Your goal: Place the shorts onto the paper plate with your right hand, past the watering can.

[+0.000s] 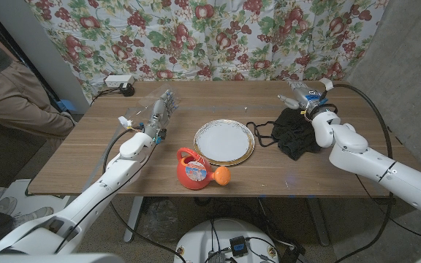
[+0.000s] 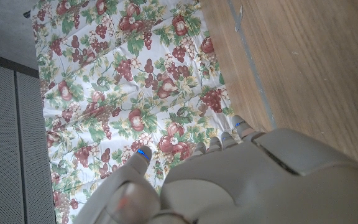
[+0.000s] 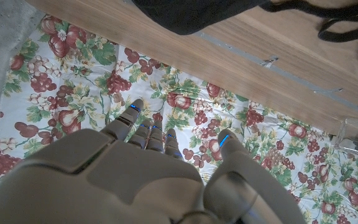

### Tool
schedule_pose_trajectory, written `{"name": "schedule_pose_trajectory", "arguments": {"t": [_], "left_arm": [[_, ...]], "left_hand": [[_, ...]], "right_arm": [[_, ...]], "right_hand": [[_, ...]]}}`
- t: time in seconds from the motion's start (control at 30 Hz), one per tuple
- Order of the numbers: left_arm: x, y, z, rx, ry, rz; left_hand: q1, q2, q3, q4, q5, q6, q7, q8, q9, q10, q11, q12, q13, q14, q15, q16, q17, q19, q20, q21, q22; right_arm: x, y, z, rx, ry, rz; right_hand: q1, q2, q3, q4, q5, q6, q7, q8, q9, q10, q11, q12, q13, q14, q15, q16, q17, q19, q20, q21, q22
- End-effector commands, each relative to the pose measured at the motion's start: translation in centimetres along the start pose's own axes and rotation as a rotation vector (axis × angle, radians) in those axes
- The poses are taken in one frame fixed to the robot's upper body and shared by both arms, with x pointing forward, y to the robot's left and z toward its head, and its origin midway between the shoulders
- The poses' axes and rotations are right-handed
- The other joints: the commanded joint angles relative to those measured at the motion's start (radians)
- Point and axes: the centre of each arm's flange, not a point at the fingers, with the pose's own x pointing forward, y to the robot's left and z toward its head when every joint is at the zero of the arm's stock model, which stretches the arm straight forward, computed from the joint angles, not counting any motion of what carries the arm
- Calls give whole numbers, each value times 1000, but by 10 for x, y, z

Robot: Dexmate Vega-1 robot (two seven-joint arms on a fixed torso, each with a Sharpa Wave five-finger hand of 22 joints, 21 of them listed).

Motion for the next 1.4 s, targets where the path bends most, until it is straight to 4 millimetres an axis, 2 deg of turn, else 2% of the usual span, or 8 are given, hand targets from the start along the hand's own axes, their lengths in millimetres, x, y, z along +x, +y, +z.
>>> {"name": "schedule_pose_trajectory", "arguments": {"t": [0.03, 0.33, 0.57, 0.67, 0.73, 0.83, 1.13, 1.4], "left_arm": [[2, -1, -1, 3, 6, 2], [2, -2, -1, 5, 6, -2], [2, -2, -1, 3, 4, -1], [2, -2, -1, 4, 2, -2], [2, -2, -1, 4, 3, 1], [2, -2, -1, 4, 4, -2], [2, -1, -1, 3, 3, 0], [2, 0, -1, 1, 5, 0]], "left_hand": [[-1, 110, -2, 1, 10, -58, -1, 5, 5, -66, -1, 7, 4, -75, 4, 7, 4, 0, 3, -2, 5], [-1, 111, -2, 1, 10, -57, -1, 5, 5, -67, -2, 7, 4, -75, 3, 7, 4, 0, 3, -3, 5], [-1, 111, -2, 1, 10, -56, -1, 5, 5, -67, -1, 7, 4, -75, 2, 7, 4, 1, 3, -4, 5], [0, 111, -2, 1, 10, -55, -2, 5, 5, -66, -1, 7, 4, -74, 1, 7, 4, 2, 2, -4, 5], [0, 111, -2, 1, 10, -55, -2, 5, 5, -67, -1, 7, 4, -75, 2, 7, 4, 2, 2, -4, 5], [0, 111, -2, 1, 10, -55, -2, 5, 5, -66, -1, 7, 4, -74, 2, 7, 4, 2, 2, -5, 5], [0, 111, -2, 1, 10, -55, -3, 5, 5, -66, -2, 7, 4, -74, 1, 7, 4, 3, 1, -5, 5], [0, 110, -3, 1, 10, -55, -4, 5, 5, -65, -2, 7, 4, -73, 1, 7, 4, 3, 0, -6, 5]], "right_arm": [[3, 11, -2, -23, 11, 35], [3, 16, -2, -28, 14, 55], [2, 18, 0, -51, 19, 65], [2, 20, 0, -59, 24, 72], [2, 21, 0, -60, 24, 75], [2, 22, 0, -63, 28, 77], [2, 27, 2, -77, 31, 104], [2, 31, 2, -88, 35, 121]], "right_hand": [[7, -17, 0, -10, -4, -8, -5, -4, 2, -3, 0, -2, 3, -1, -6, 2, 4, 6, 21, 2, 3], [16, -30, -9, -29, -7, -14, -9, -3, 3, -11, -5, -2, 4, 1, -5, 2, 3, 40, 80, 13, 3], [20, -35, -12, -37, -7, -19, -14, -4, 3, -17, -5, -3, 4, 1, 0, 2, 3, 44, 106, 12, 3], [25, -41, -15, -45, -7, -20, -14, -3, 4, -21, -7, -4, 4, 2, 2, 3, 3, 52, 136, 13, 3], [27, -44, -16, -49, -7, -22, -15, -3, 4, -23, -9, -4, 4, 2, 1, 3, 3, 59, 146, 14, 3], [28, -46, -17, -51, -7, -23, -16, -3, 4, -25, -10, -4, 4, 2, 2, 3, 3, 60, 149, 13, 3], [30, -58, -26, -61, -8, -24, -21, -1, 4, -28, -12, -2, 5, 9, 3, 6, 4, 79, 193, 16, 3], [30, -64, -30, -67, -7, -26, -24, -1, 5, -30, -14, -2, 5, 21, 7, 10, 4, 99, 202, 21, 4]]}}
